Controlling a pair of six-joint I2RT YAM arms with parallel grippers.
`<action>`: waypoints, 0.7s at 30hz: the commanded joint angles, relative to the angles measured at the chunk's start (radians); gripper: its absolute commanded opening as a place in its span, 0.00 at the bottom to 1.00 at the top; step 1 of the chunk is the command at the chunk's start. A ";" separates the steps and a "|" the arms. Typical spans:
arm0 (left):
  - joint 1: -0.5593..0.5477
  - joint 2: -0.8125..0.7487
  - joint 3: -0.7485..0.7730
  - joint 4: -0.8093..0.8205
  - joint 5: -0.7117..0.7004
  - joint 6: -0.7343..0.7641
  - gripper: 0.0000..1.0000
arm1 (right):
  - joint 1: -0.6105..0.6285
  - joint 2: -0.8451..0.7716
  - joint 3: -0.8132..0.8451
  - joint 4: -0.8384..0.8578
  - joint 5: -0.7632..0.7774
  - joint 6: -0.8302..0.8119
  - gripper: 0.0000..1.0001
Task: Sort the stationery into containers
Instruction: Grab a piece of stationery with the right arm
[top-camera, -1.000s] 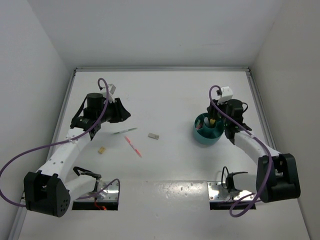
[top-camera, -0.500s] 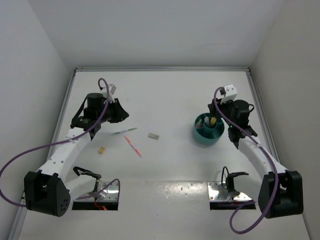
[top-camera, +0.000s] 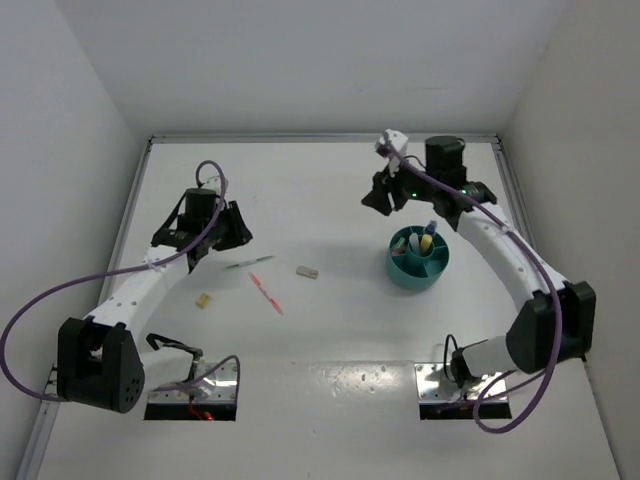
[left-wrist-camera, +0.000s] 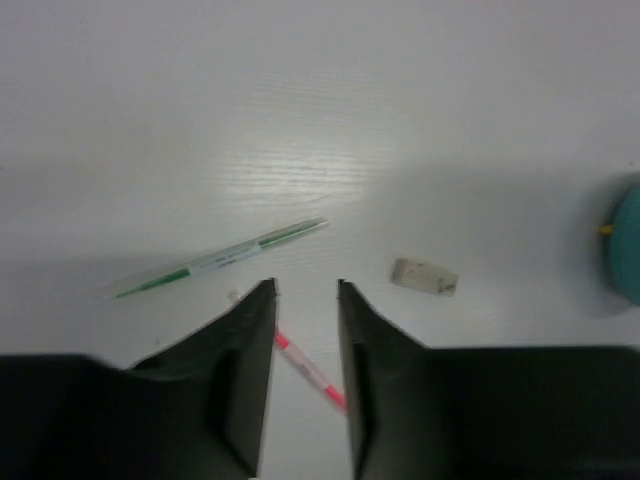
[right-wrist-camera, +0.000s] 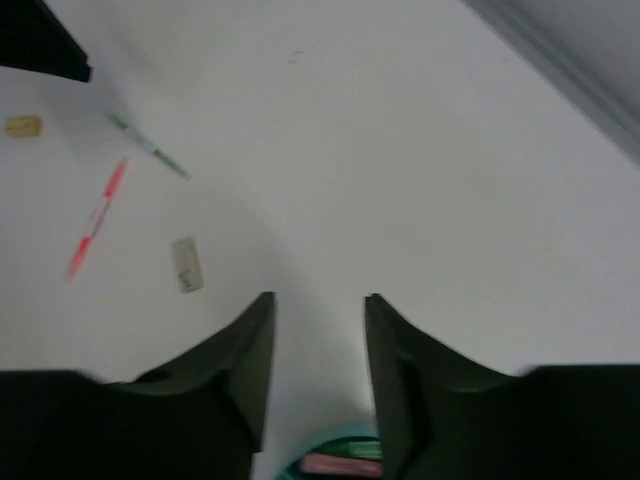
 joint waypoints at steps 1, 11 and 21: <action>-0.007 0.026 0.016 -0.049 -0.079 -0.018 0.44 | 0.105 0.137 0.115 -0.219 0.013 -0.084 0.51; -0.007 -0.123 0.029 -0.176 -0.595 -0.208 0.77 | 0.435 0.493 0.231 -0.327 0.334 -0.139 0.61; -0.007 -0.218 0.020 -0.222 -0.738 -0.268 0.79 | 0.559 0.682 0.339 -0.302 0.460 -0.094 0.61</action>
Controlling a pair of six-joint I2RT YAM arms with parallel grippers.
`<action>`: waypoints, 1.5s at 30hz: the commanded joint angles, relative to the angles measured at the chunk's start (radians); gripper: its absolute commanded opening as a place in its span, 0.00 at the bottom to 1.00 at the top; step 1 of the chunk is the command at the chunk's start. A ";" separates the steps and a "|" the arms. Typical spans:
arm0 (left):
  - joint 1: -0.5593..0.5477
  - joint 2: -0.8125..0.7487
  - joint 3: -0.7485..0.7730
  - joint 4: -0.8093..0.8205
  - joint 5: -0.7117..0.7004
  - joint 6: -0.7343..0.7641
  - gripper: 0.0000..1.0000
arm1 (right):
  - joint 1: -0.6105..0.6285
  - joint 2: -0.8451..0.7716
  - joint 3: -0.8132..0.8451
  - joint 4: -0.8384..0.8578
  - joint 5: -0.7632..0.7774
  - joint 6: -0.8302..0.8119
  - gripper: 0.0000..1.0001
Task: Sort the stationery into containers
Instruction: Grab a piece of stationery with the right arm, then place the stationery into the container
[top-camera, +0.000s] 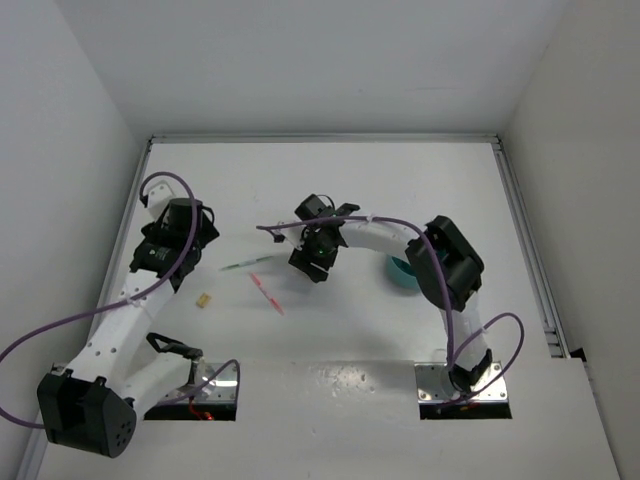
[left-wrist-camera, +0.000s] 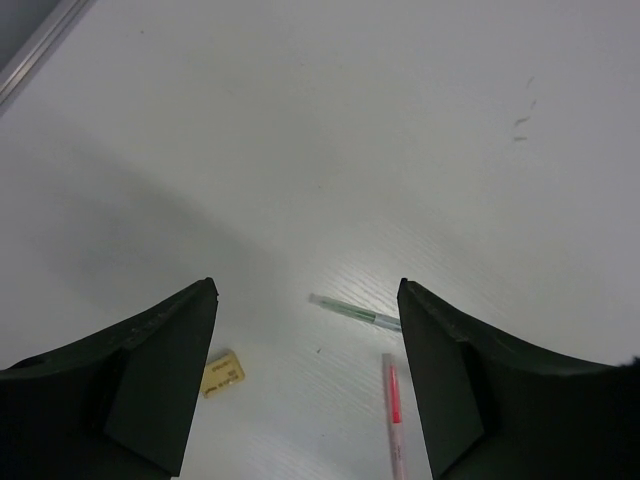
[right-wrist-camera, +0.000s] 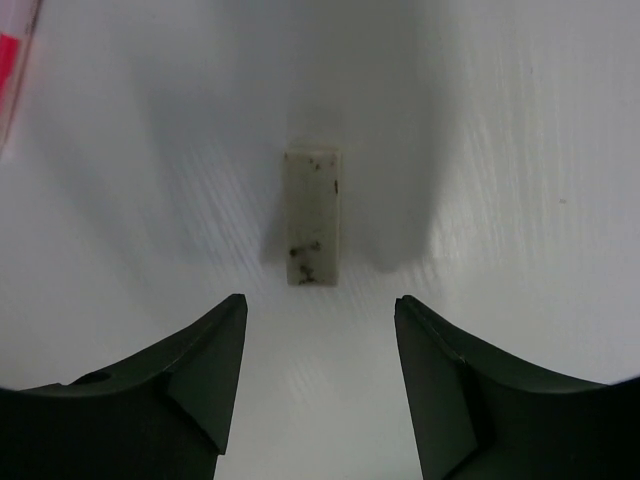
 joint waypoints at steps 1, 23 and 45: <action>-0.004 -0.010 0.020 -0.016 -0.075 -0.037 0.79 | 0.039 0.031 0.085 0.025 0.076 0.023 0.61; -0.004 -0.039 0.010 -0.025 -0.095 -0.046 0.71 | 0.052 0.030 0.137 -0.081 0.027 0.032 0.00; -0.004 -0.020 0.010 0.004 0.029 -0.019 0.70 | -0.227 -0.845 -0.299 0.016 0.846 0.193 0.00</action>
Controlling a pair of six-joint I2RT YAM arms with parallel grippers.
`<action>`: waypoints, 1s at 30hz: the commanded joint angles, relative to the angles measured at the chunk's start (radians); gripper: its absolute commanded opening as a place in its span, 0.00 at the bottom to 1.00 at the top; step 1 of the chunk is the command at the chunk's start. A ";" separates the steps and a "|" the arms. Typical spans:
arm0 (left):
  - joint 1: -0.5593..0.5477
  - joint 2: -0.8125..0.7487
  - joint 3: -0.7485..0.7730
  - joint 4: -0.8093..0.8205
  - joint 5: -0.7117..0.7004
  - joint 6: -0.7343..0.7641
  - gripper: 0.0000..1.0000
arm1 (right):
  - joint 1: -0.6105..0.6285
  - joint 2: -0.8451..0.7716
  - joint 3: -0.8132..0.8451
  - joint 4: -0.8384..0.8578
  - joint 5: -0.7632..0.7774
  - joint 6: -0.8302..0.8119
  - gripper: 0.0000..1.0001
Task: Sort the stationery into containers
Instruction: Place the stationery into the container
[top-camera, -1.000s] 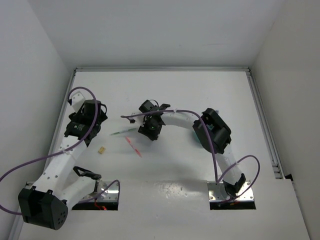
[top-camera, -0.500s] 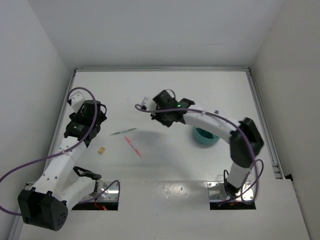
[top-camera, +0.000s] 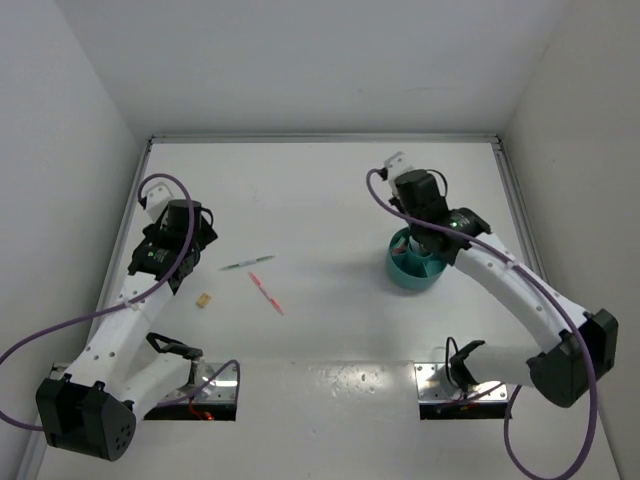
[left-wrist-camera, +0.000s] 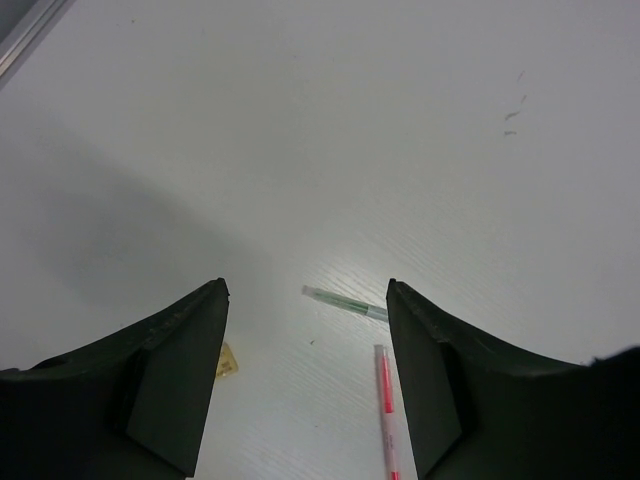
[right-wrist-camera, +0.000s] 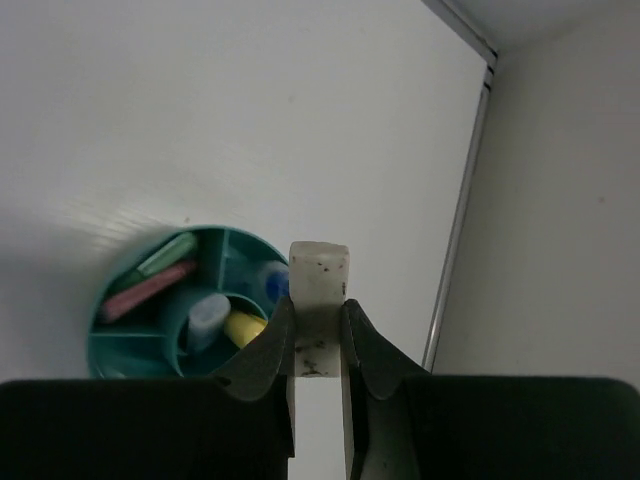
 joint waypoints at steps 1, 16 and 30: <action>-0.004 -0.002 0.010 0.040 0.031 0.009 0.70 | -0.063 -0.107 -0.015 -0.055 0.028 0.090 0.00; -0.004 -0.022 0.001 0.059 0.088 0.028 0.69 | -0.223 -0.250 -0.193 -0.184 -0.110 0.174 0.00; -0.004 -0.022 0.001 0.068 0.097 0.037 0.69 | -0.270 -0.135 -0.224 -0.146 -0.310 0.102 0.00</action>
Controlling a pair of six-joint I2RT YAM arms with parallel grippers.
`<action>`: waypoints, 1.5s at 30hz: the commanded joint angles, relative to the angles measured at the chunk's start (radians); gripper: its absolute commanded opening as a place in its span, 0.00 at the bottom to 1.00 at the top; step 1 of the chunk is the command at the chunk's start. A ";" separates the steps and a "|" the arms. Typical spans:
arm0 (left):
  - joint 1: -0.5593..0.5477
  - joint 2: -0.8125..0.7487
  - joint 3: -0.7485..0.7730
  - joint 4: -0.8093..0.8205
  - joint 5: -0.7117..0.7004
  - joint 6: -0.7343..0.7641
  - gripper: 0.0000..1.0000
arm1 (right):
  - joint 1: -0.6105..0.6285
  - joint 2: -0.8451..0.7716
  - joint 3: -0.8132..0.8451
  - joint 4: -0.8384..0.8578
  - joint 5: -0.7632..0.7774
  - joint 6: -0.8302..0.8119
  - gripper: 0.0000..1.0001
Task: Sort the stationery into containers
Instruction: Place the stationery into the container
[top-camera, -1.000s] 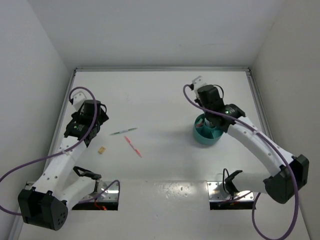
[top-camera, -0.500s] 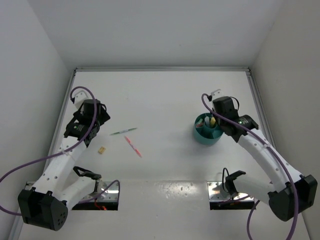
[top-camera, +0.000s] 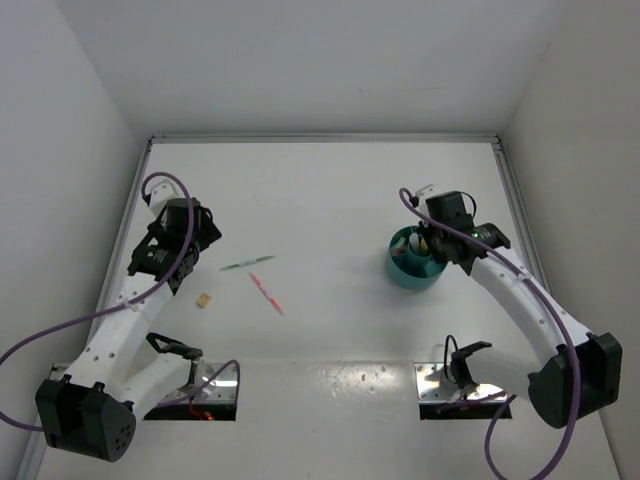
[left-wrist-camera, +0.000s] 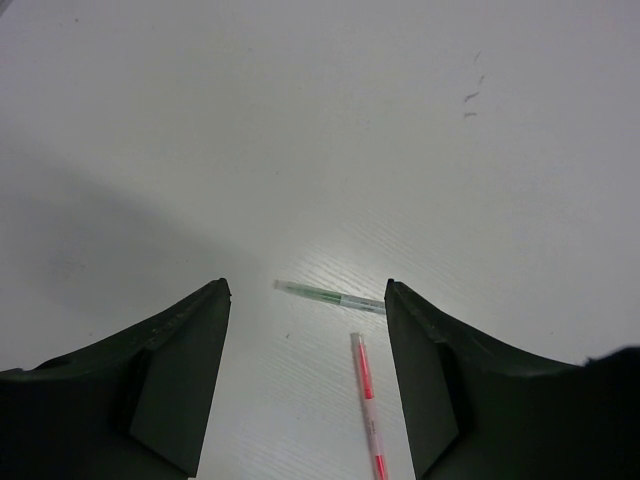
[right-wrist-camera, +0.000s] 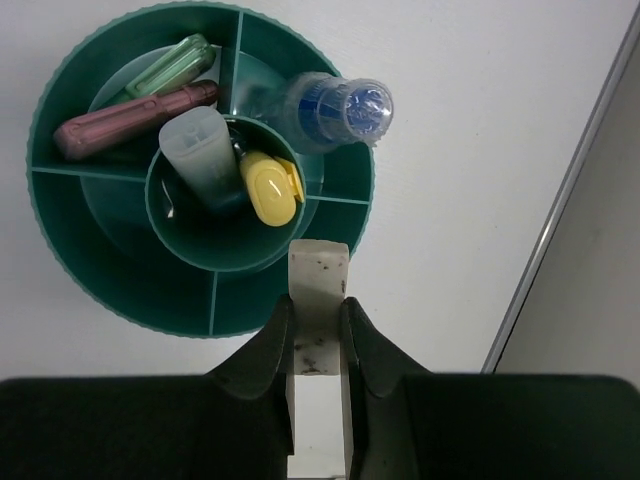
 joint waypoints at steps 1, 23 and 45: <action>-0.004 -0.018 0.001 0.032 0.007 0.009 0.69 | -0.020 0.018 -0.012 0.052 -0.039 -0.011 0.00; -0.004 -0.018 0.001 0.032 0.007 0.009 0.69 | -0.094 0.046 -0.051 0.112 -0.144 -0.011 0.10; -0.004 -0.009 0.001 0.032 0.007 0.009 0.69 | -0.141 0.046 -0.088 0.151 -0.191 -0.020 0.32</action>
